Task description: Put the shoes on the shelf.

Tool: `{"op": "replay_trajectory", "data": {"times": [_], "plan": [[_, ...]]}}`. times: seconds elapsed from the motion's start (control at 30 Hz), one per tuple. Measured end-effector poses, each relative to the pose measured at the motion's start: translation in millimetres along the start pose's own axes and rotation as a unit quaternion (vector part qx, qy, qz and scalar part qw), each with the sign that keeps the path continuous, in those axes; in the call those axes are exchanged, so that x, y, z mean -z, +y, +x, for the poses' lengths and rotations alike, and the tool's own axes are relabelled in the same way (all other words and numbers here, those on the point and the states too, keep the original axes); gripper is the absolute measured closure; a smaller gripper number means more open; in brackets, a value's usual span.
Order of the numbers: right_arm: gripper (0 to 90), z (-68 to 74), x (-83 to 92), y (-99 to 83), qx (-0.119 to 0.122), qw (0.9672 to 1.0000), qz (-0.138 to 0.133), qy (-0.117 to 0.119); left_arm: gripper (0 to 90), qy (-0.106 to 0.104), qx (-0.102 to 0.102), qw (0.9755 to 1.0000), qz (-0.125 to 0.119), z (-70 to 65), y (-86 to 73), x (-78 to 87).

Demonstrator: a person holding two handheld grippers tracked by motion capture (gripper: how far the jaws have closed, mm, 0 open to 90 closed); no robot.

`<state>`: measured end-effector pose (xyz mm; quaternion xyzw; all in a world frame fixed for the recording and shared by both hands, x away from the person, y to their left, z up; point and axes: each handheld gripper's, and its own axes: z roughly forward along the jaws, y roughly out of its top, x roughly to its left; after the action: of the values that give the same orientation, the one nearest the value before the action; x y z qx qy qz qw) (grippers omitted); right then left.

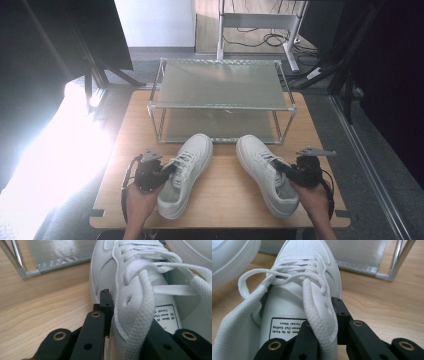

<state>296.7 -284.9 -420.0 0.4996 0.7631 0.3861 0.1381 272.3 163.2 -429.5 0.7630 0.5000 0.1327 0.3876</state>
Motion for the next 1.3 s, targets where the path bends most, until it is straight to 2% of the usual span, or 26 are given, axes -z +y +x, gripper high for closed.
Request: {"op": "replay_trajectory", "data": {"times": [0.23, 0.4, 0.7, 0.83, 0.93, 1.13, 1.3], "plan": [[84.4, 5.6, 7.6, 11.3, -0.008, 0.9998, -0.012, 0.016, 83.9, -0.016, 0.021, 0.9995, -0.019, 0.4, 6.1, 10.0], [84.4, 8.9, 13.6, 19.3, -0.010, 0.9994, -0.021, 0.024, 83.9, -0.020, 0.023, 0.9990, -0.031, -2.0, 10.5, 15.8], [84.3, 13.6, 23.2, 35.4, -0.032, 0.9957, -0.047, 0.072, 83.9, -0.049, 0.042, 0.9955, -0.069, -1.1, 20.9, 30.0], [84.2, 14.8, 24.9, 43.2, -0.042, 0.9938, -0.056, 0.087, 83.8, -0.054, 0.054, 0.9933, -0.087, 0.7, 26.1, 33.8], [84.2, 14.9, 25.5, 49.6, -0.052, 0.9914, -0.065, 0.101, 83.8, -0.062, 0.066, 0.9907, -0.101, 1.2, 30.0, 35.9], [84.2, 14.8, 25.5, 62.7, -0.080, 0.9831, -0.085, 0.141, 83.7, -0.092, 0.092, 0.9828, -0.131, 1.5, 39.3, 38.7], [84.1, 15.8, 24.2, 72.6, -0.096, 0.9774, -0.097, 0.162, 83.7, -0.102, 0.097, 0.9789, -0.148, -0.5, 49.6, 41.5]]}}
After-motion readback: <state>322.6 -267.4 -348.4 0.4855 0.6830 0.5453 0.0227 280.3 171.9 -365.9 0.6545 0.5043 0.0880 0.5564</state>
